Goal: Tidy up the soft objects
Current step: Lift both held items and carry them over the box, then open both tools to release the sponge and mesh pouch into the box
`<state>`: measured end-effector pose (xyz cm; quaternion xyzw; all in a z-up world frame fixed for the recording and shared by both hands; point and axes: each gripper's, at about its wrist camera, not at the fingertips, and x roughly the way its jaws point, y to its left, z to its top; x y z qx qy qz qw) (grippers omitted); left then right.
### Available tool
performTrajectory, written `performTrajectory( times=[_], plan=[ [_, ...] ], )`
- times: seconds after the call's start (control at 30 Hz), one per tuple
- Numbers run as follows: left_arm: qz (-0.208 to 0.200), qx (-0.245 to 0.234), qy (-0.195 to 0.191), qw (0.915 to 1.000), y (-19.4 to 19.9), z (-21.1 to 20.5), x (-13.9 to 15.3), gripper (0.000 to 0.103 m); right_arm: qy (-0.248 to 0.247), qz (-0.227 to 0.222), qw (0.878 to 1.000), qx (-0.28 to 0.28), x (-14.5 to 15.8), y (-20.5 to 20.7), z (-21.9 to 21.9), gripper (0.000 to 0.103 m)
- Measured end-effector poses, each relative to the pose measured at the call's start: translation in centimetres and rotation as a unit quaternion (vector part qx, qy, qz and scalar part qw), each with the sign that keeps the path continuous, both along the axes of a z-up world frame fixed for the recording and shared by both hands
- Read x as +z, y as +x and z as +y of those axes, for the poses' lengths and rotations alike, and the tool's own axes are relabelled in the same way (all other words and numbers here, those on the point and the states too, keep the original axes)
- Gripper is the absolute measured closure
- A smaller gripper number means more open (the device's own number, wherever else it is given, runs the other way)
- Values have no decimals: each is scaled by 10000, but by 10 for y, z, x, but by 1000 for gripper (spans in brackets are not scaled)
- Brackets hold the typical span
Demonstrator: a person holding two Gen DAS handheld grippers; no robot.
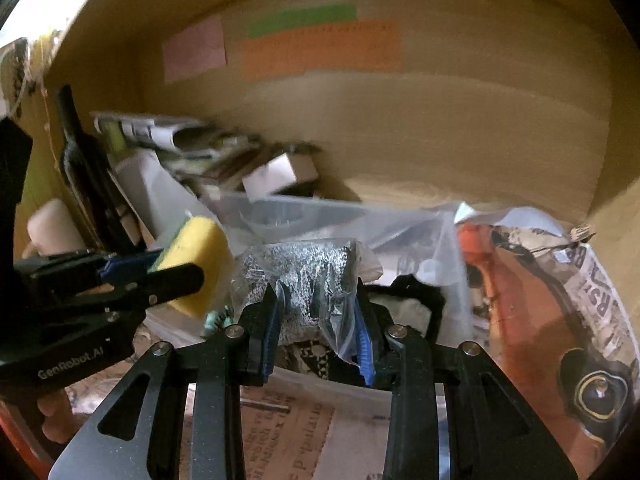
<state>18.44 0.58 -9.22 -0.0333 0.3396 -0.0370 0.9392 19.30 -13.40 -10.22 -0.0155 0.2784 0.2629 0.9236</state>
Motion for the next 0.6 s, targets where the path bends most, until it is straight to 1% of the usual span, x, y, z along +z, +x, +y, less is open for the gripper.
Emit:
performTrajectory(
  times=[0.13, 0.2, 0.23, 0.27, 0.33, 0.4, 0.47, 0.5, 0.6],
  plan=[
    [156, -35, -86, 9998, 7, 2, -9, 74, -219, 100, 9997, 56, -10, 5, 8, 73],
    [284, -62, -148, 9995, 9, 2, -13, 70, -314, 151, 9993, 96, -14, 7, 11, 71],
    [369, -72, -203, 9991, 10, 4, -15, 62, -329, 135, 9993, 71, -14, 6, 12, 71],
    [439, -63, -269, 9987, 11, 5, -17, 60, -355, 115, 9993, 37, -14, 6, 12, 69],
    [449, -54, -277, 9986, 10, 6, -17, 59, -392, 112, 9992, 7, -13, 5, 12, 66],
    [430, -42, -318, 9986, 7, 7, -15, 55, -374, 173, 9991, -52, -13, 7, 9, 57],
    [403, -57, -395, 9984, 2, 8, -11, 50, -296, 226, 9993, -79, -12, 7, 4, 51],
    [366, -56, -435, 9984, -2, 9, -8, 49, -254, 236, 9994, -79, -11, 6, 3, 48],
    [195, -47, -435, 9989, -14, 9, 3, 49, -95, 224, 9997, -78, -4, 1, -5, 48]
  ],
)
